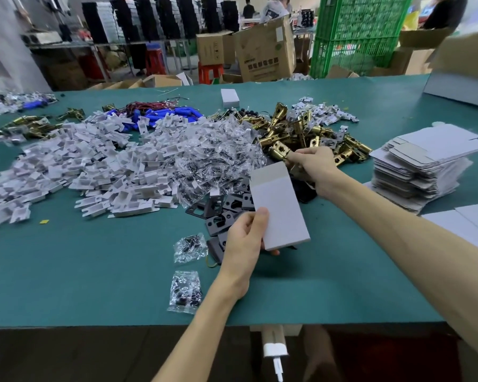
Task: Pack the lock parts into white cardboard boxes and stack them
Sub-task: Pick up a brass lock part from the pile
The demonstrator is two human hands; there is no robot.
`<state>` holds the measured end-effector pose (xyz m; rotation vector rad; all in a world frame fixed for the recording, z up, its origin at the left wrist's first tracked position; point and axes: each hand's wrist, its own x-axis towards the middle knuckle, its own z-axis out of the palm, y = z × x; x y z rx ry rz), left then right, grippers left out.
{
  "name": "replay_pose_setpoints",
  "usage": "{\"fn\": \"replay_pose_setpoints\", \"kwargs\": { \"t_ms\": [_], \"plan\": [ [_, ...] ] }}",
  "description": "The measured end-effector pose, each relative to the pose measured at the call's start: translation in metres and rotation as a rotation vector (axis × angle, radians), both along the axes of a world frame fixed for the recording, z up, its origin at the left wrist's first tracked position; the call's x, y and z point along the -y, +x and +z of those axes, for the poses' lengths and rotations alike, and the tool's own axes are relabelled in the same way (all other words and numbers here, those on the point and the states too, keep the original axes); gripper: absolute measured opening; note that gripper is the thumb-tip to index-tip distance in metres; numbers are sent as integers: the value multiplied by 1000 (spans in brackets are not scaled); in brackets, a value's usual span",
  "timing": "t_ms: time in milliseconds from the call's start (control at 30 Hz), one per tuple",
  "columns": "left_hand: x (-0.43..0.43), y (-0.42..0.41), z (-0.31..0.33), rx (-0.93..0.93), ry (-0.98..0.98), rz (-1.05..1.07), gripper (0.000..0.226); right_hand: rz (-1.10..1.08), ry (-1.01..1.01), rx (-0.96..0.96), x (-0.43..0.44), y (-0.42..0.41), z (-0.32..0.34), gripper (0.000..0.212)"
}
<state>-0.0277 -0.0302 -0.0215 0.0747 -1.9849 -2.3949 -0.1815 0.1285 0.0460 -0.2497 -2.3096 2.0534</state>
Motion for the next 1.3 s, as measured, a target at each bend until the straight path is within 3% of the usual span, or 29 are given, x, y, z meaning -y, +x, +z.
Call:
{"fn": "replay_pose_setpoints", "kwargs": {
  "t_ms": [100,167,367,900,1033,1300],
  "plan": [
    [0,3,3,-27,16,-20,49,79,-339,55,-4,30,13,25],
    [0,5,4,-52,1,-29,50,106,-421,30,-12,48,23,29],
    [1,8,1,-87,-42,-6,40,257,-129,-77,-39,88,35,19],
    [3,6,0,-50,-18,41,30,84,272,-67,-47,133,-33,17],
    [2,5,2,-27,-2,47,33,159,517,-177,-51,139,-22,12],
    [1,7,4,-30,15,32,40,333,414,-179,-60,150,-7,21]
  ]
}}
